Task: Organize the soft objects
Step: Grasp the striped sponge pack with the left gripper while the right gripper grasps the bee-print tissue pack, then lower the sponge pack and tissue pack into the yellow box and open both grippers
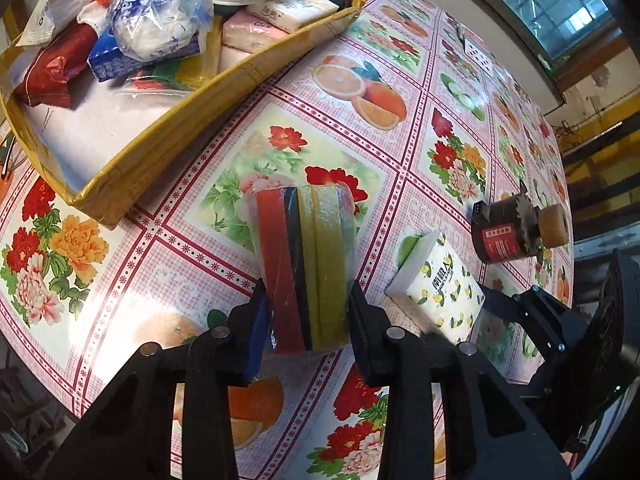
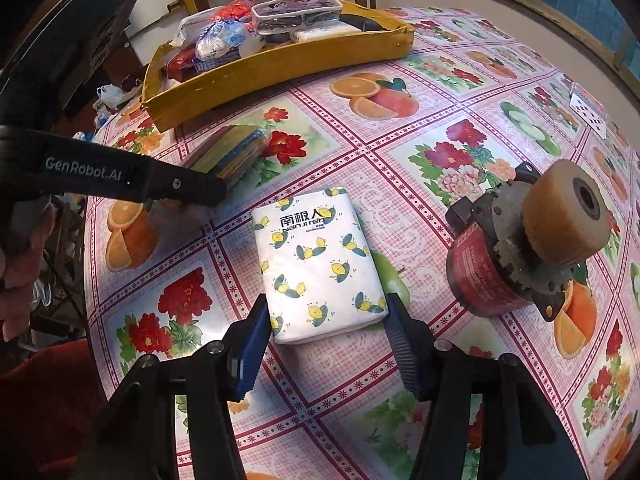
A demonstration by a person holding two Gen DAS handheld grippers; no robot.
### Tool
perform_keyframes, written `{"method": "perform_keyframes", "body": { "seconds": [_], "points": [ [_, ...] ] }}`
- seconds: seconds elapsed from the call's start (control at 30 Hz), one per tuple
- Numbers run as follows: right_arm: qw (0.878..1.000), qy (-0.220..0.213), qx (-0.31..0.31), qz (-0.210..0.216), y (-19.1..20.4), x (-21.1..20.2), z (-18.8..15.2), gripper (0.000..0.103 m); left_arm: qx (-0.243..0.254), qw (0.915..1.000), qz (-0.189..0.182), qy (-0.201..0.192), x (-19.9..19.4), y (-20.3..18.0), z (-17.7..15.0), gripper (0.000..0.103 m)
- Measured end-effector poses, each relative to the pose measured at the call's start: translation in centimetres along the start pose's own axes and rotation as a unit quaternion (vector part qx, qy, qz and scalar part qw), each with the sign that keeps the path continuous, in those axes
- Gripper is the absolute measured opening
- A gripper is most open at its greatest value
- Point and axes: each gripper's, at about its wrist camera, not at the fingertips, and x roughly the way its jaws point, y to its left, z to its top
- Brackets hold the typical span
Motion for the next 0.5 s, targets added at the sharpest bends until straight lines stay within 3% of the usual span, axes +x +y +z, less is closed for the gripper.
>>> {"method": "perform_keyframes", "body": {
  "seconds": [0.33, 0.5],
  "points": [
    [0.999, -0.028, 0.027, -0.008, 1.2, -1.2, 1.7, 0.056, 0.089, 0.9932, -0.006, -0.075, -4.5, -0.3, 0.9, 0.033],
    [0.997, -0.074, 0.036, -0.007, 2.2, -2.9, 4.4, 0.056, 0.106, 0.9880, -0.010, -0.112, -7.9, 1.2, 3.0, 0.033]
  ]
}}
